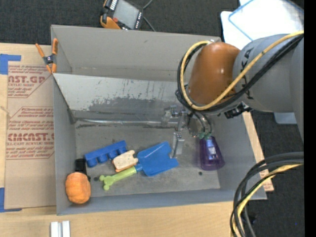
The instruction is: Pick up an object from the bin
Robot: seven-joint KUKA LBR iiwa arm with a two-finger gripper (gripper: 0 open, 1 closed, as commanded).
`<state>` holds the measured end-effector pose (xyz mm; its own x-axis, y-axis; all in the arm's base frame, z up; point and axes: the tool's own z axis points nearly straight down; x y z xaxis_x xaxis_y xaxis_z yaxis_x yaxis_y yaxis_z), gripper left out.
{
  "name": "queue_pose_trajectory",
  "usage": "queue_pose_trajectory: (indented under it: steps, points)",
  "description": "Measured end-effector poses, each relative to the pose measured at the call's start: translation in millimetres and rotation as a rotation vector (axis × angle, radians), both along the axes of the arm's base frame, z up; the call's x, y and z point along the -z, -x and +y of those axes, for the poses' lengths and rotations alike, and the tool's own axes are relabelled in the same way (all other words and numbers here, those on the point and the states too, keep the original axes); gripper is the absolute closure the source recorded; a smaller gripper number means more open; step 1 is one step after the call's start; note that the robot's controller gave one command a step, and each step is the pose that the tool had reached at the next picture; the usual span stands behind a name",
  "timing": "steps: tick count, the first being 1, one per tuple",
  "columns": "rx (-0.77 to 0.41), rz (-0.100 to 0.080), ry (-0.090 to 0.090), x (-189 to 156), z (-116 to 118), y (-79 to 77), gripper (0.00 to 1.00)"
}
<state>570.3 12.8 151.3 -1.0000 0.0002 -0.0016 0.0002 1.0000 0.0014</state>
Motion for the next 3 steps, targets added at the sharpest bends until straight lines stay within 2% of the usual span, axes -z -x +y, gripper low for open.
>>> queue_pose_trajectory:
  steps: [1, 2, 3]
  points:
    - [0.000, 0.000, 0.000, 0.0, 0.0, 0.0, 0.00]
    - [-0.015, 0.004, -0.001, 57.2, 32.1, 29.6, 0.00]
    - [-0.035, -0.004, 0.000, 60.5, 32.1, 26.7, 0.00]
